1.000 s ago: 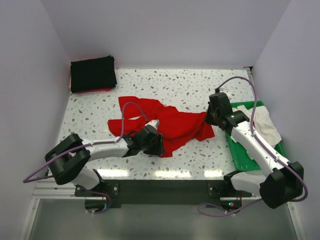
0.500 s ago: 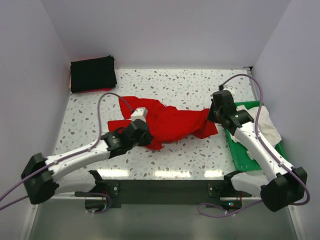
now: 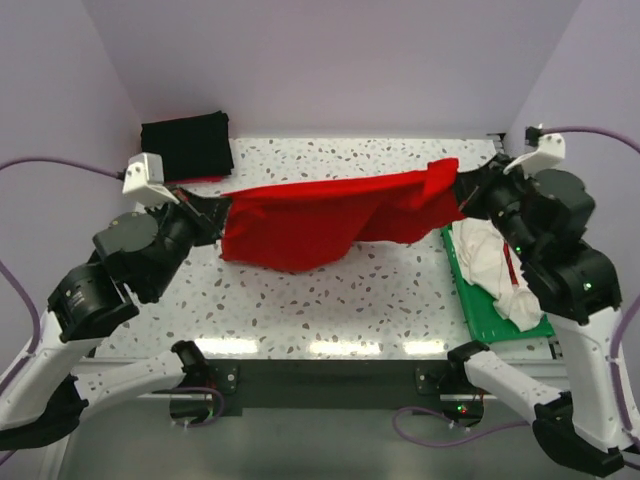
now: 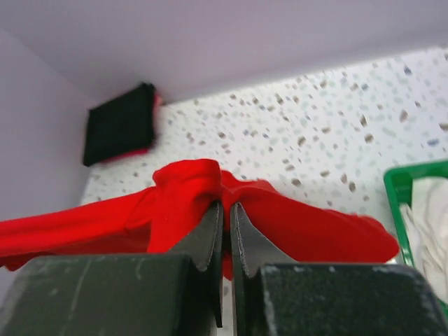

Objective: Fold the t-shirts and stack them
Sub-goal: Flatten the tshirt out

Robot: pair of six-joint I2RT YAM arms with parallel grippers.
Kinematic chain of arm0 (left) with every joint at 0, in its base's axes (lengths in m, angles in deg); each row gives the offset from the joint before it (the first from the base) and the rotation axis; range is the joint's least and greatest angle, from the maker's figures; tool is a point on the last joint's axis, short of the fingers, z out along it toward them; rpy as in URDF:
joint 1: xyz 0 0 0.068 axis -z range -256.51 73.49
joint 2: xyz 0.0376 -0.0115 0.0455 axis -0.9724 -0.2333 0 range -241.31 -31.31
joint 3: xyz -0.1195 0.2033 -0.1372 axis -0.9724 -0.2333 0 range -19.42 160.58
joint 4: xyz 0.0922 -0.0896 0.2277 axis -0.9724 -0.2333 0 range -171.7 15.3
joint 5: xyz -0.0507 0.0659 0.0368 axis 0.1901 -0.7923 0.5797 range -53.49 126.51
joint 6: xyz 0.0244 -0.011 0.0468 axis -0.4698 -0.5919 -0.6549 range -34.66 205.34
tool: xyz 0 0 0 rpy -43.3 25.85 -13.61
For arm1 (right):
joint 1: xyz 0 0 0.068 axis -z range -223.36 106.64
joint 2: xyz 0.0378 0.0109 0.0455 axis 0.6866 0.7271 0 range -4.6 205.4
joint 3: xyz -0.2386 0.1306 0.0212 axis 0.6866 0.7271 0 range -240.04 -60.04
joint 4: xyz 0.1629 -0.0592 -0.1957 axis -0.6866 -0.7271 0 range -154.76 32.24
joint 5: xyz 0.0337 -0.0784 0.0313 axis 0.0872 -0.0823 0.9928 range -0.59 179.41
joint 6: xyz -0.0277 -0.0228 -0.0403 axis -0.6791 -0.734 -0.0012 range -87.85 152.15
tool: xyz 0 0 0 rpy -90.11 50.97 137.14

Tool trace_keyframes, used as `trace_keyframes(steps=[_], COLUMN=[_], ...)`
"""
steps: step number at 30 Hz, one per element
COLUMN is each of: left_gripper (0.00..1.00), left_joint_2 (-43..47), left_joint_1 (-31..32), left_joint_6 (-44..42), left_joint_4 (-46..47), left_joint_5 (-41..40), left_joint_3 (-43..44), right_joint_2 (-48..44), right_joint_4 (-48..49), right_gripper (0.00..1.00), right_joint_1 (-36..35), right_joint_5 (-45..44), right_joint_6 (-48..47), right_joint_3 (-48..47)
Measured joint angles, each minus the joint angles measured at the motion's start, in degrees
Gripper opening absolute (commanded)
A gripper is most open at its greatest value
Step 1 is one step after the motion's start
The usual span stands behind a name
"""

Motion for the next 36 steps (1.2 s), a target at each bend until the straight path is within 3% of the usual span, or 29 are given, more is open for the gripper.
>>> trace_keyframes(steps=[4,8,12,14,20,23,27,30,36], left_gripper=[0.0,0.0,0.0,0.0,0.0,0.0,0.0,0.0,0.0], left_joint_2=[-2.01,-3.37,-7.58,-12.2,-33.46,-45.4,-61.81,-68.59,-63.87], left_joint_1=[0.04,0.04,-0.24,-3.32,-28.46,-35.67,-41.72,-45.27,-51.12], left_joint_6=[-3.89,-8.72,-16.81,-20.39,-22.51,-22.16,-21.05,-19.89,-18.88], left_joint_4=[-0.35,1.53,8.39,11.61,19.21,20.26,20.5,23.28,29.97], left_joint_5=[-1.66,-4.5,-9.14,-7.98,11.72,20.76,30.75,35.85,41.83], left_joint_3=[8.61,11.93,12.7,14.51,24.98,33.16,52.76,62.34,57.99], right_joint_2=[1.51,4.98,13.81,19.78,40.83,52.48,64.57,65.24,57.22], right_joint_4=[-0.83,-0.68,0.98,2.12,5.55,6.38,9.44,14.67,23.58], right_gripper=[0.0,0.0,0.0,0.0,0.0,0.0,0.0,0.0,0.0], right_joint_1=[-0.02,-0.07,-0.04,0.04,0.46,0.57,0.83,1.09,0.9], right_joint_5=[4.0,6.8,6.62,6.16,5.77,5.86,5.42,4.26,3.5], right_joint_6=[-1.77,-3.74,-6.32,-7.76,-12.59,-14.93,-16.87,-18.01,-19.19], right_joint_3=[-11.45,-17.55,-21.38,-24.0,-34.62,-46.31,-61.75,-61.59,-52.92])
